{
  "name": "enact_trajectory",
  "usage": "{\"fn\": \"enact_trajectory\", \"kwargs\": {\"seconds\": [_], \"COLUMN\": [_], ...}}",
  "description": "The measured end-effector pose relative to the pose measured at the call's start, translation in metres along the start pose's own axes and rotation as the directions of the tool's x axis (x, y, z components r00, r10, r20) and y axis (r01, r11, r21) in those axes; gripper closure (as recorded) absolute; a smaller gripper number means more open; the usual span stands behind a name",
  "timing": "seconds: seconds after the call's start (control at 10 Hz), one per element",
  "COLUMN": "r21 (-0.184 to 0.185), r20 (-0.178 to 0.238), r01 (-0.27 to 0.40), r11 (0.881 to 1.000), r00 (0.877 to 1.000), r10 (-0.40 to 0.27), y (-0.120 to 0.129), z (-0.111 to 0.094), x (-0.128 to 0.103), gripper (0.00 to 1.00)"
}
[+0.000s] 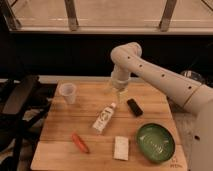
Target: Move the arm in a circular motion
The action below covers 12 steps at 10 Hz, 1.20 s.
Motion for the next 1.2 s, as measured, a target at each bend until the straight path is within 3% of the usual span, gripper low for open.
{"fn": "enact_trajectory", "kwargs": {"seconds": [0.3,0.5,0.8,1.2], "r21": [0.018,0.020,0.036,0.051], "r20": [0.024,0.021,0.019,0.017], "r01": [0.006,-0.001,-0.032,-0.074], "r11": [1.000,1.000,0.999,0.996], "r00": [1.000,1.000,0.999,0.997], "r10": [-0.006,0.000,0.031,0.073], "y": [0.046,0.064,0.077,0.052], "z": [-0.001,-0.002,-0.008,-0.013], "x": [-0.022,-0.024,0.003,0.052], "gripper": [0.35,0.35,0.35,0.35]}}
